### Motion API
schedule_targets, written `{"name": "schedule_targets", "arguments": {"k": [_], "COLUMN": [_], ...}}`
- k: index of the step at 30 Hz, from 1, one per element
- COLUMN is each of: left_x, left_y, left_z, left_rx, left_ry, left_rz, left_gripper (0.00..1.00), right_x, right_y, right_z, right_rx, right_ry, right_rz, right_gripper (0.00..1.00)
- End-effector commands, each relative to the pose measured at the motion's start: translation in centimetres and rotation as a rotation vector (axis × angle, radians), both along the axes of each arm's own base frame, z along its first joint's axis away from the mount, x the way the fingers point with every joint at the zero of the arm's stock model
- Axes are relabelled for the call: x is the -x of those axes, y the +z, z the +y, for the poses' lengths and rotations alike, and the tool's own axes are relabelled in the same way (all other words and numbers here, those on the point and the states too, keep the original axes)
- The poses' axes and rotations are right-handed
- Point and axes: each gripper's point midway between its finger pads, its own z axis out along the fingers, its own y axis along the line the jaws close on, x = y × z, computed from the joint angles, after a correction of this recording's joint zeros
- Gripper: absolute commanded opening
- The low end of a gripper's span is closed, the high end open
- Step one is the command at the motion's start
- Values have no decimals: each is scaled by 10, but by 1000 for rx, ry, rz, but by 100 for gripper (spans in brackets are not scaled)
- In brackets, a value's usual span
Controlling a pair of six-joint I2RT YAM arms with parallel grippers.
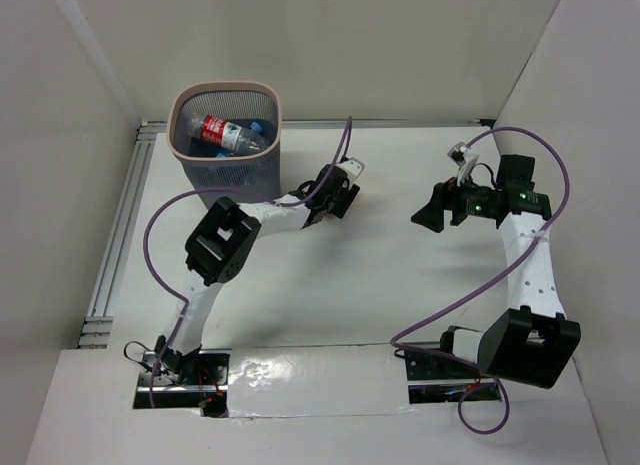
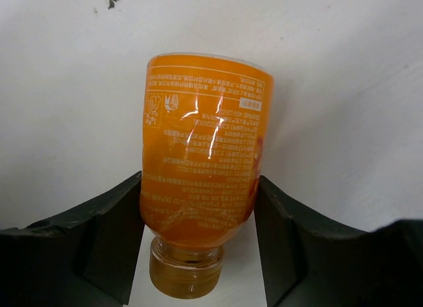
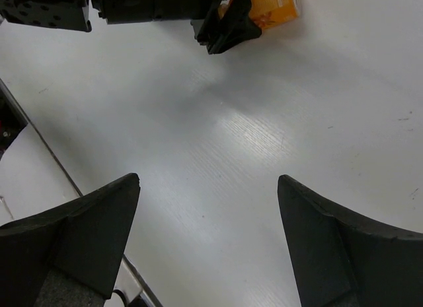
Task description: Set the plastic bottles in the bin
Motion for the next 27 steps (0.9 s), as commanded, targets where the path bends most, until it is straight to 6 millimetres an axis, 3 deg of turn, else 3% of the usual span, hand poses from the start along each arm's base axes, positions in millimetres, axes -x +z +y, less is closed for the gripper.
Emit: {"name": "schedule_targets", "arguments": {"k": [1,2,3,4,5,6,8,10,12,13,14,16,17,23,26,27], "left_x": [3,8,11,19,27,31,42,52,48,54,53,44,38,27,20,19], "left_y": [34,62,77,120,143,168,231,311,353,395,395,411,418,381,359,357], "left_z": [-17,-25,-26,-38,-46,-49,-56,-45,-19,9,11,46,74,162,188,193], "left_rx": [38,66,78,129,153,186,285,422,485,547,553,559,538,389,348,351], "left_ry": [-36,-63,-83,-132,-172,-193,-249,-257,-220,-185,-172,-82,-3,253,320,333], "left_rz": [-42,-79,-91,-138,-162,-187,-235,-317,-373,-437,-435,-477,-516,-487,-462,-453], "left_gripper": [14,12,12,10,10,8,7,7,7,7,7,8,8,13,21,30], "right_x": [8,7,7,9,9,6,7,6,4,7,7,7,6,10,9,9], "right_y": [4,-1,-1,-3,-6,-5,-11,-12,-15,-16,-17,-20,-21,-16,-17,-14], "right_z": [8,7,5,8,11,9,14,17,17,20,20,21,20,26,24,24], "right_rx": [1,8,19,19,19,26,26,36,49,49,49,57,64,67,73,74], "right_ry": [22,16,10,19,28,17,25,32,24,33,33,37,31,49,43,43], "right_rz": [-22,-17,-29,-32,-32,-40,-25,-32,-32,-31,-31,-30,-28,-47,-46,-47], "right_gripper": [90,90,84,78,64,30,7,4,8,11,11,13,15,27,33,33]}}
